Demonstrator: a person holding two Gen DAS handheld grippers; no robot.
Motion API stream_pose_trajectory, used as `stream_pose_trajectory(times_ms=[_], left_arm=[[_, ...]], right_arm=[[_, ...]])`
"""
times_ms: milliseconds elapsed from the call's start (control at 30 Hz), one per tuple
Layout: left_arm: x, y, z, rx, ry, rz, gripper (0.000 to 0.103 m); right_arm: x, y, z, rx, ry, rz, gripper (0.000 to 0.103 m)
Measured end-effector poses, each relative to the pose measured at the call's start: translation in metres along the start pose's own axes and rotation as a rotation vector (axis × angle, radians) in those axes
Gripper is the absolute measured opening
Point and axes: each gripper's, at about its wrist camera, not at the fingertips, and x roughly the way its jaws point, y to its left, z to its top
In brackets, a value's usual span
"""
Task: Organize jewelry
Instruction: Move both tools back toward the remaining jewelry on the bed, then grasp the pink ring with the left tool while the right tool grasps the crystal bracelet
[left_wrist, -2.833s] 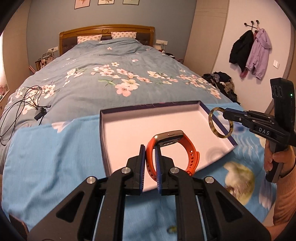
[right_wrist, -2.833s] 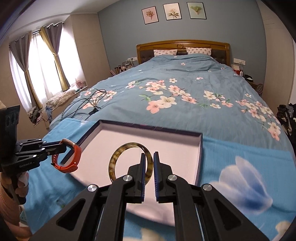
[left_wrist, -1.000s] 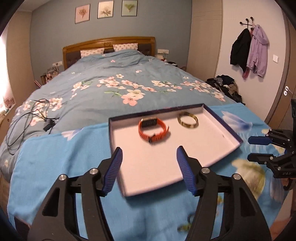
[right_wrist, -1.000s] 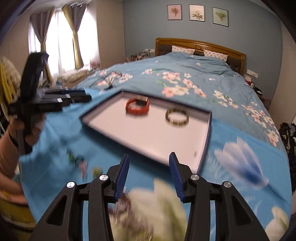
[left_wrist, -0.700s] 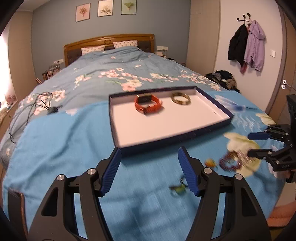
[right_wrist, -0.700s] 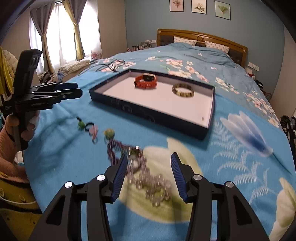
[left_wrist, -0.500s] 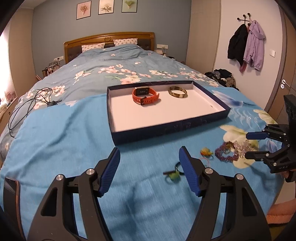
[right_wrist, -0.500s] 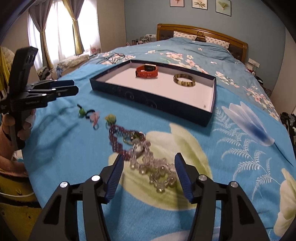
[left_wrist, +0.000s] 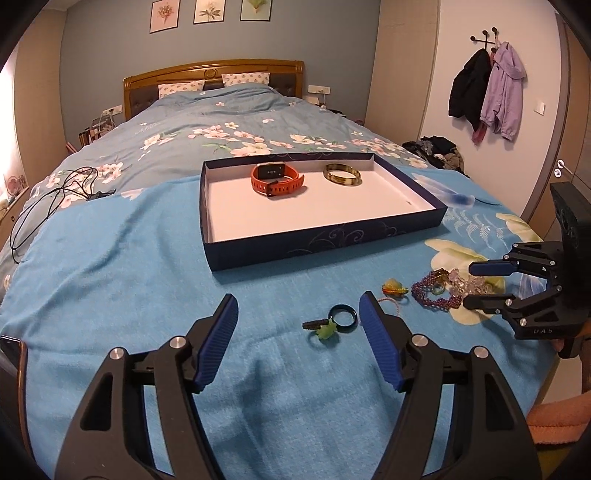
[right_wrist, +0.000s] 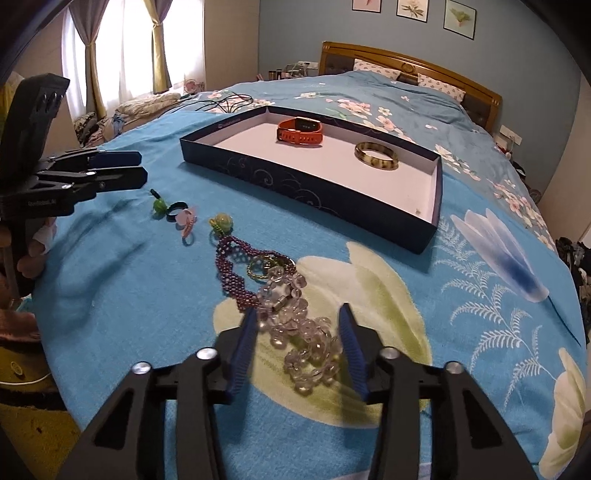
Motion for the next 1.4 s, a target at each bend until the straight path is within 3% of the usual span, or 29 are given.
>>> stream_pose_trajectory(times_ms=[200, 500, 833, 967, 1167, 1400], left_arm=[[0.003, -0.001, -0.002, 0.002, 0.01, -0.011, 0.067], [0.002, -0.01, -0.005, 0.042, 0.012, -0.035, 0.067], [-0.001, -0.039, -0.003, 0.151, 0.004, -0.158, 0.062], [0.01, -0.054, 0.0, 0.188, 0.045, -0.221, 0.058], [0.033, -0.058, 0.005, 0.173, 0.118, -0.233, 0.049], [0.058, -0.052, 0.008, 0.159, 0.199, -0.2, 0.048]], right_arm=[[-0.004, 0.006, -0.002, -0.024, -0.001, 0.021, 0.013], [-0.022, -0.007, 0.001, 0.062, -0.071, 0.048, 0.012], [-0.034, -0.01, 0.004, 0.111, -0.119, 0.059, 0.012], [-0.034, -0.012, 0.004, 0.125, -0.129, 0.061, 0.012], [-0.032, -0.014, 0.003, 0.143, -0.128, 0.072, 0.012], [-0.029, -0.015, 0.004, 0.151, -0.129, 0.086, 0.012]])
